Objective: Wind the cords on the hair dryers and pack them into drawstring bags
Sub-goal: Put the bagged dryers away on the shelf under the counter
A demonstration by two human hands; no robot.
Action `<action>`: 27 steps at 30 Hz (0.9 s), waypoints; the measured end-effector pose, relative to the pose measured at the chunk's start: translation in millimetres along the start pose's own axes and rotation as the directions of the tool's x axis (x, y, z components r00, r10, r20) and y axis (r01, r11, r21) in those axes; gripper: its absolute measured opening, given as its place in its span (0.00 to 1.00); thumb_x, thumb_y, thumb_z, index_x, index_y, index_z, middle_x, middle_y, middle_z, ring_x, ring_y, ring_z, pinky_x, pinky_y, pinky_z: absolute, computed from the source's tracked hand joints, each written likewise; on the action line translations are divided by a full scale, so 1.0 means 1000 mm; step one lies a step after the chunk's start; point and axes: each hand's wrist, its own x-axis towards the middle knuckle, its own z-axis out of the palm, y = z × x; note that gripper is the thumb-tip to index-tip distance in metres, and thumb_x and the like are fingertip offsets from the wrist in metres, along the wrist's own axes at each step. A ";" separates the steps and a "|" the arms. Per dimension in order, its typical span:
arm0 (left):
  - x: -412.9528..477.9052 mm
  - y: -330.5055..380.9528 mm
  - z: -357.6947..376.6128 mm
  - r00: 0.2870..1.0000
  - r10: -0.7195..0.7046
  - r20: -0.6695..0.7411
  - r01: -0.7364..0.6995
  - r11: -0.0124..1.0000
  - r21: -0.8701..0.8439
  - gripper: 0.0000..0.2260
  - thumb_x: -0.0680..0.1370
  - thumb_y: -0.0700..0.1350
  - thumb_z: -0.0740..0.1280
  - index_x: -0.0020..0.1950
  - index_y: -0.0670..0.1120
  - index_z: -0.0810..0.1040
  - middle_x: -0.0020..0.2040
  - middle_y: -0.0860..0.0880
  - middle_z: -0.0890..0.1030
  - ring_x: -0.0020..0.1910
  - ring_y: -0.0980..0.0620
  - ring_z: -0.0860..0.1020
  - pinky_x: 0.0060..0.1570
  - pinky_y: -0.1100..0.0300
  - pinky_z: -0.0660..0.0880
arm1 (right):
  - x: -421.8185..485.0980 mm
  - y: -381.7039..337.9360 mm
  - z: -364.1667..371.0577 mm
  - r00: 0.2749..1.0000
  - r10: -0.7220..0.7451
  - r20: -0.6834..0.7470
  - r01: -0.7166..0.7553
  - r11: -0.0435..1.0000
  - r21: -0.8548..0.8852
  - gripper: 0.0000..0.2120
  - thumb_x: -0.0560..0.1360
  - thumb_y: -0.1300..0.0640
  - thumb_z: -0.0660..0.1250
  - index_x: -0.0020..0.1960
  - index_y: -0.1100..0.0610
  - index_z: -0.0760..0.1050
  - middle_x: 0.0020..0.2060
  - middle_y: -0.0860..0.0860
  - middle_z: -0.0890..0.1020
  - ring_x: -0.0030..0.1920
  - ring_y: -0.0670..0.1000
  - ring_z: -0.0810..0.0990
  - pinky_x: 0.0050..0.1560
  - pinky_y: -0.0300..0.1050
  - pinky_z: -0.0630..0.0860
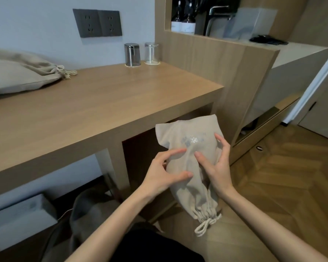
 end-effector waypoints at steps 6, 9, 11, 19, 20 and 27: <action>0.006 -0.044 -0.002 0.992 -0.122 -0.037 0.120 0.992 -0.045 0.23 0.69 0.45 0.76 0.58 0.62 0.75 0.63 0.61 0.72 0.63 0.62 0.66 0.54 0.71 0.63 | 0.004 0.039 0.022 0.988 0.119 0.095 -0.116 0.993 -0.037 0.35 0.67 0.45 0.74 0.67 0.41 0.59 0.66 0.44 0.66 0.66 0.46 0.69 0.61 0.50 0.75; 0.011 -0.067 -0.006 0.980 -0.185 -0.071 0.178 0.980 -0.092 0.23 0.69 0.41 0.75 0.59 0.61 0.76 0.62 0.61 0.73 0.63 0.62 0.67 0.55 0.68 0.64 | 0.010 0.059 0.039 0.970 0.177 0.164 -0.169 0.984 -0.061 0.34 0.68 0.47 0.74 0.67 0.39 0.58 0.65 0.43 0.65 0.64 0.45 0.68 0.58 0.42 0.75; 0.015 -0.079 -0.009 0.965 -0.239 -0.112 0.225 0.966 -0.124 0.23 0.69 0.37 0.73 0.59 0.57 0.76 0.60 0.60 0.74 0.59 0.65 0.69 0.50 0.75 0.65 | 0.016 0.072 0.050 0.959 0.207 0.195 -0.194 0.977 -0.086 0.34 0.67 0.47 0.74 0.66 0.38 0.59 0.65 0.43 0.65 0.64 0.46 0.67 0.59 0.44 0.73; 0.027 -0.129 -0.017 0.871 -0.391 -0.299 0.328 0.914 -0.241 0.20 0.69 0.28 0.70 0.57 0.44 0.76 0.49 0.56 0.77 0.47 0.67 0.75 0.45 0.79 0.69 | 0.037 0.126 0.097 0.879 0.359 0.314 -0.324 0.933 -0.159 0.36 0.60 0.47 0.76 0.63 0.38 0.62 0.62 0.49 0.68 0.63 0.50 0.72 0.62 0.54 0.75; 0.027 -0.133 -0.015 0.857 -0.402 -0.324 0.332 0.910 -0.249 0.20 0.69 0.27 0.70 0.58 0.42 0.76 0.49 0.56 0.77 0.46 0.67 0.75 0.44 0.80 0.68 | 0.040 0.134 0.102 0.866 0.374 0.333 -0.344 0.928 -0.146 0.37 0.59 0.48 0.77 0.62 0.37 0.62 0.63 0.49 0.68 0.64 0.51 0.72 0.63 0.54 0.75; 0.032 -0.152 -0.011 0.688 -0.705 -0.173 0.579 0.677 -0.455 0.05 0.75 0.39 0.70 0.48 0.46 0.77 0.50 0.49 0.79 0.57 0.47 0.77 0.44 0.69 0.72 | 0.044 0.173 0.119 0.846 0.355 0.397 -0.291 0.933 -0.212 0.36 0.66 0.65 0.77 0.67 0.49 0.64 0.66 0.48 0.68 0.65 0.47 0.69 0.63 0.38 0.70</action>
